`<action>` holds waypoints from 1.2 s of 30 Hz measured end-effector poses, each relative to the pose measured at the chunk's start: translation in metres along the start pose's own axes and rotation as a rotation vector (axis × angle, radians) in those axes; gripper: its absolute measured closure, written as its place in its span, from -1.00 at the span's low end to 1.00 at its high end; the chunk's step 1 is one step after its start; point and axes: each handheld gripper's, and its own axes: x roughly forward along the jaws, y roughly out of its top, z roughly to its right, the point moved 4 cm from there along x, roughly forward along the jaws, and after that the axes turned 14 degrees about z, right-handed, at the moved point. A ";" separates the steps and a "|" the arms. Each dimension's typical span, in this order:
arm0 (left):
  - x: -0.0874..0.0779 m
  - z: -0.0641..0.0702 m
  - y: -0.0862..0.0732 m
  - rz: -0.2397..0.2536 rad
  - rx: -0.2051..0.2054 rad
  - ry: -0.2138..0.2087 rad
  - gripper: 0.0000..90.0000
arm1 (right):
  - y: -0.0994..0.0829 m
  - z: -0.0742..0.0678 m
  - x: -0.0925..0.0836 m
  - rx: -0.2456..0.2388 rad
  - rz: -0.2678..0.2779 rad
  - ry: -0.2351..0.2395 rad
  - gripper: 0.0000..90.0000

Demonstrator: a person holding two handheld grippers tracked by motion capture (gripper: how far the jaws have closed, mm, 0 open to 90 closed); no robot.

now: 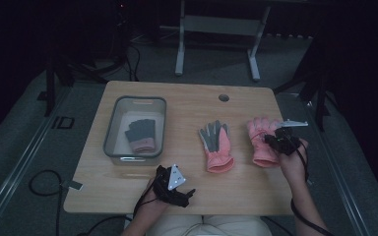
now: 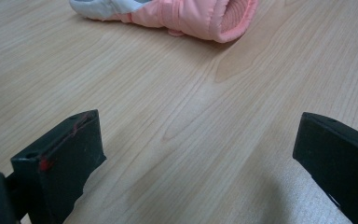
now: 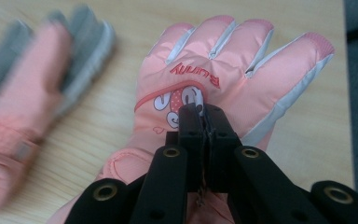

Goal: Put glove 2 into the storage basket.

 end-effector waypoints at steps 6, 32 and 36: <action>0.000 0.000 0.000 0.004 -0.005 0.003 -0.97 | 0.032 -0.015 -0.017 -0.010 0.070 0.016 0.94; 0.000 0.001 0.001 0.009 0.006 -0.002 -0.97 | 0.102 -0.123 -0.029 -0.099 0.183 0.135 0.95; 0.000 0.000 0.001 0.009 0.003 -0.005 -0.97 | 0.097 -0.133 -0.024 -0.105 0.168 0.148 0.95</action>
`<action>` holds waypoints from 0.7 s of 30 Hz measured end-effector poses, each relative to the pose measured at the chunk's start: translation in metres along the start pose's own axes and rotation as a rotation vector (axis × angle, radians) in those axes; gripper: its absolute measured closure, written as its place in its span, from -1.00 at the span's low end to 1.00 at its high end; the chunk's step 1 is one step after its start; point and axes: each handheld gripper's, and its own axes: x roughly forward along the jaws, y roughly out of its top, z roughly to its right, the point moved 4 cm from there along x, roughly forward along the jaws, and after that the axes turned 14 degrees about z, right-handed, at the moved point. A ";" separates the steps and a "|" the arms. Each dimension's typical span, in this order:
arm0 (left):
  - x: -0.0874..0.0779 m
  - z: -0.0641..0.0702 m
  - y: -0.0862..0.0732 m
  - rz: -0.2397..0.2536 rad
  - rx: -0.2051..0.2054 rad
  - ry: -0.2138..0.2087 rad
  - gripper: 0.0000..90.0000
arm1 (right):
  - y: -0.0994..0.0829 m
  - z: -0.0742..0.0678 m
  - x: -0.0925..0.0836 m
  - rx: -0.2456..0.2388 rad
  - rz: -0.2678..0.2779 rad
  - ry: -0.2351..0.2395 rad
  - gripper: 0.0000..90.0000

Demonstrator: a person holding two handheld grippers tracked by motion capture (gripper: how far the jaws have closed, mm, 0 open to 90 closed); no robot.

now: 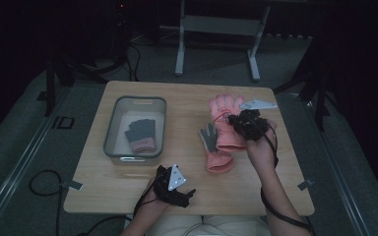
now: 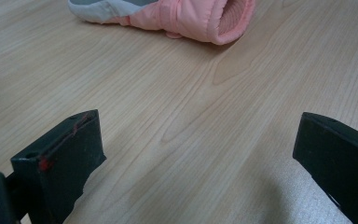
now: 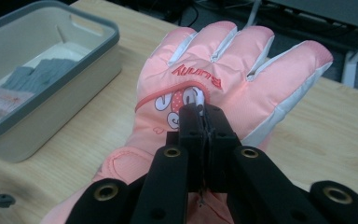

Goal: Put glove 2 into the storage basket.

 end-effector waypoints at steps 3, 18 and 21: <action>0.000 0.000 0.000 0.001 -0.002 -0.001 -0.97 | -0.006 -0.006 0.005 0.000 -0.015 0.010 0.95; -0.001 0.000 0.001 0.008 -0.002 -0.003 -0.97 | -0.041 -0.018 0.029 -0.010 -0.107 0.022 0.95; -0.001 0.000 0.001 0.008 -0.004 -0.007 -0.97 | -0.049 -0.017 0.033 -0.009 -0.128 0.026 0.95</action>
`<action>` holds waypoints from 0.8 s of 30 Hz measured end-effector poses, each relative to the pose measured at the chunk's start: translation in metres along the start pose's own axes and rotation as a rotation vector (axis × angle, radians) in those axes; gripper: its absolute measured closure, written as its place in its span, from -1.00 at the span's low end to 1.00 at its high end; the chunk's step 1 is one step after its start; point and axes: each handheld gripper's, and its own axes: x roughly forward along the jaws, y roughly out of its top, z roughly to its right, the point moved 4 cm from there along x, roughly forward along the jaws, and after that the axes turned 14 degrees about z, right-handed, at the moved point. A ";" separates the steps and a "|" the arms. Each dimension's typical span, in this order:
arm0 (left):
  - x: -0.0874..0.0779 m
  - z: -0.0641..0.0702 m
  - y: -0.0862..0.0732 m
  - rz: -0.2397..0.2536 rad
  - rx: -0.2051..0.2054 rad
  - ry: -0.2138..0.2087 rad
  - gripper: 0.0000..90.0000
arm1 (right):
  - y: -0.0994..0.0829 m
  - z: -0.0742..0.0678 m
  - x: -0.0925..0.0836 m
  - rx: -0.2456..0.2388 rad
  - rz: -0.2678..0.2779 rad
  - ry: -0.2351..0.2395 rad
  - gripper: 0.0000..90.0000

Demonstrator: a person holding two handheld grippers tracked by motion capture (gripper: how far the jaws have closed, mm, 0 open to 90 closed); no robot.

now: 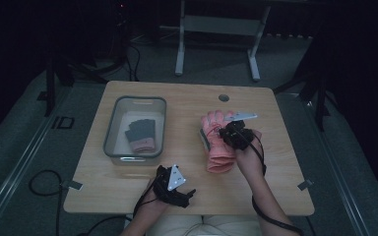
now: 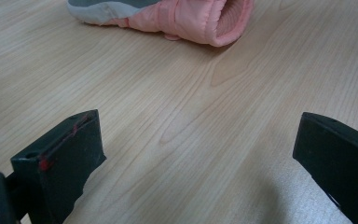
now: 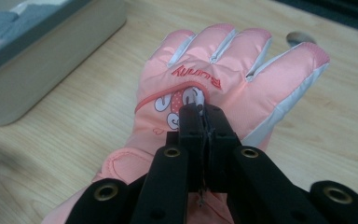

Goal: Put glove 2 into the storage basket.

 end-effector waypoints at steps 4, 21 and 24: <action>0.000 0.000 0.000 -0.002 -0.004 0.000 -0.97 | -0.008 0.002 0.007 0.015 -0.020 0.004 0.95; 0.000 0.000 0.000 -0.003 -0.002 -0.006 -0.97 | -0.037 0.003 0.036 0.044 -0.091 0.011 0.92; 0.000 -0.001 0.000 -0.002 -0.006 -0.006 -0.97 | -0.041 0.003 0.038 0.055 -0.094 0.018 0.91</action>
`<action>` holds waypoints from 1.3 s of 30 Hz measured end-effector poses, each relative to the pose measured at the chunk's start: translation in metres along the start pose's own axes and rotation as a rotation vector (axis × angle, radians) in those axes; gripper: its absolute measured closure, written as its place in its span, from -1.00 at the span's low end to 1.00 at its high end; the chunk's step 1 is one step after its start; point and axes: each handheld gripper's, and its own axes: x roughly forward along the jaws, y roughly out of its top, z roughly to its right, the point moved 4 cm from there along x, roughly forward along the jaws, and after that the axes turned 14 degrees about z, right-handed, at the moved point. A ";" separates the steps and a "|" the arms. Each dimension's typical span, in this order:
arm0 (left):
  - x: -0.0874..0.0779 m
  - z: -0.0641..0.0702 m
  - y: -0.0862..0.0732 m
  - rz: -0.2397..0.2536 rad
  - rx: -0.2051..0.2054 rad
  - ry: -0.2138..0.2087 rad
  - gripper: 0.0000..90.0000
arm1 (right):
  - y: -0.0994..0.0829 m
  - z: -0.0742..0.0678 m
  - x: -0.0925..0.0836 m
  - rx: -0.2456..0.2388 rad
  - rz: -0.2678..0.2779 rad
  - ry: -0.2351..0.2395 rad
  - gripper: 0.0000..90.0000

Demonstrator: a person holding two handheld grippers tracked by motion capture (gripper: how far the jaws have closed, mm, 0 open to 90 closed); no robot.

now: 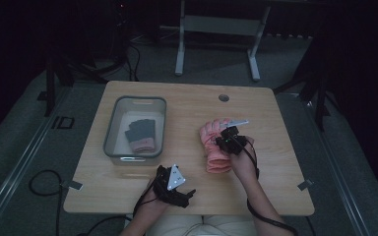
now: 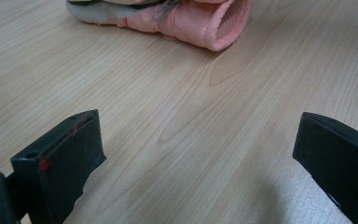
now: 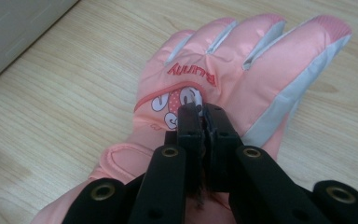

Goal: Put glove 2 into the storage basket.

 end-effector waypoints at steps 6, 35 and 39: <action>-0.001 -0.001 0.001 0.004 -0.008 0.002 -0.97 | -0.001 0.001 0.001 0.009 0.003 0.008 0.83; -0.002 -0.001 0.039 0.065 -0.059 -0.065 -0.97 | 0.027 0.024 -0.050 0.039 0.181 0.156 -0.64; 0.003 -0.006 0.055 0.024 -0.152 -0.126 -0.97 | 0.025 0.029 -0.057 0.020 0.196 0.207 -0.59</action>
